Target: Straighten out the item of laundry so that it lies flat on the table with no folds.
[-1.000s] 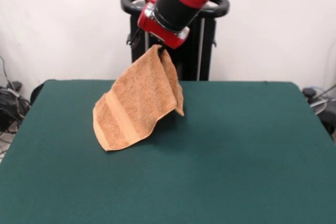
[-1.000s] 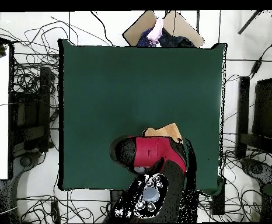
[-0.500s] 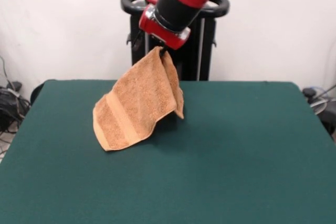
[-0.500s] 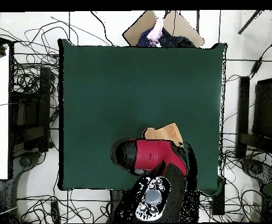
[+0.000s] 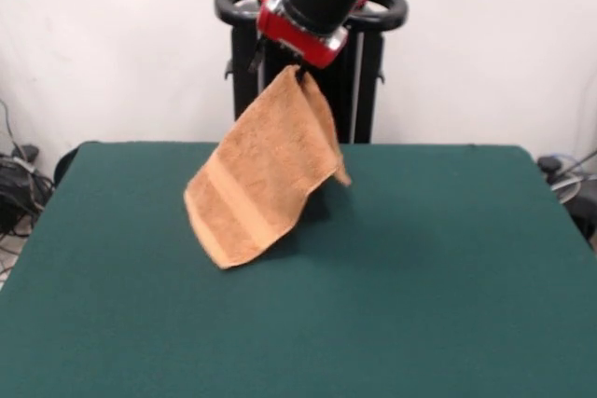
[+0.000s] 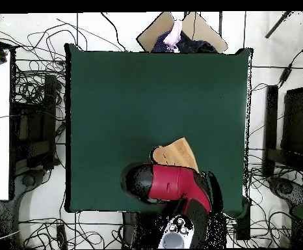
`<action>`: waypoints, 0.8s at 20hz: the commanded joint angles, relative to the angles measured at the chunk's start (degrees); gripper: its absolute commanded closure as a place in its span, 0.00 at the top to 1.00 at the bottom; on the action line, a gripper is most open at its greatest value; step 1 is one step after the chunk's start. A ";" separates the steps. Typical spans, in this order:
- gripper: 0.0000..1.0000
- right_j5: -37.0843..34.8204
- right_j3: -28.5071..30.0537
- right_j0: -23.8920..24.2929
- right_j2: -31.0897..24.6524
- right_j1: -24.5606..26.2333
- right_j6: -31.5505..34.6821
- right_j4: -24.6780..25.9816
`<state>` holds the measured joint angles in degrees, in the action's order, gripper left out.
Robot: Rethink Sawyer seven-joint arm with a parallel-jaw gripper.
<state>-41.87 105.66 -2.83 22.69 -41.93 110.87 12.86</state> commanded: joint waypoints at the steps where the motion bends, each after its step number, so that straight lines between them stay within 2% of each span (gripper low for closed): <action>1: 1.00 -7.77 4.92 -2.77 -4.53 -6.55 9.63 -6.66; 4: 1.00 -7.22 5.48 -3.11 -5.32 -7.07 9.92 -8.37; 13: 1.00 6.60 9.96 0.38 -10.57 -7.31 6.98 -13.55; 16: 1.00 8.42 10.70 1.14 -11.29 -7.20 6.48 -13.91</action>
<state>-40.25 111.44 -3.36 19.66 -50.62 110.87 2.99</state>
